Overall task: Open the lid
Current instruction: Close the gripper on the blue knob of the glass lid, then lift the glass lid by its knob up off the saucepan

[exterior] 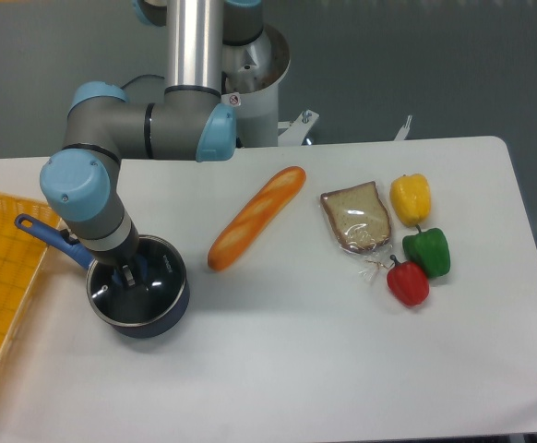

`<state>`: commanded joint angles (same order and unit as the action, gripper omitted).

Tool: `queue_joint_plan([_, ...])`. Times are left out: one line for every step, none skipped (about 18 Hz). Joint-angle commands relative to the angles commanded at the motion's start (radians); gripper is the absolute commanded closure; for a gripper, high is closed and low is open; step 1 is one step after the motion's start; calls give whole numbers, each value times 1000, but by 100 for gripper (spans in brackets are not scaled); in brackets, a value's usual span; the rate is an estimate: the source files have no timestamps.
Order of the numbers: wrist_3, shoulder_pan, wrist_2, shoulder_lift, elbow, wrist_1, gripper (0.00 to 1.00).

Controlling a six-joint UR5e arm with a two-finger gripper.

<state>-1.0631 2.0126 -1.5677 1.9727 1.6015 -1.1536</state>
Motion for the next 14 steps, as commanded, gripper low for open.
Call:
queue_joint_plan([0, 0, 2, 0, 0, 2, 39])
queue_joint_plan([0, 0, 0, 0, 0, 3, 40])
queue_joint_plan([0, 0, 2, 0, -2, 3, 40])
queue_joint_plan([2, 0, 2, 0, -2, 3, 41])
queue_joint_plan([0, 0, 2, 0, -2, 3, 41])
queue_joint_plan([0, 0, 2, -2, -2, 3, 41])
queue_joint_plan([0, 0, 2, -2, -2, 3, 42])
queue_joint_plan([-1, 0, 2, -2, -2, 3, 42])
queue_joint_plan([-2, 0, 2, -3, -2, 3, 42])
queue_joint_plan([-2, 0, 2, -5, -2, 3, 42])
queue_joint_plan([-2, 0, 2, -5, -2, 2, 42])
queue_joint_plan([-3, 0, 2, -6, -2, 2, 42])
queue_joint_plan([-5, 2, 2, -8, -2, 2, 42])
queue_joint_plan([-8, 5, 2, -11, -2, 0, 42])
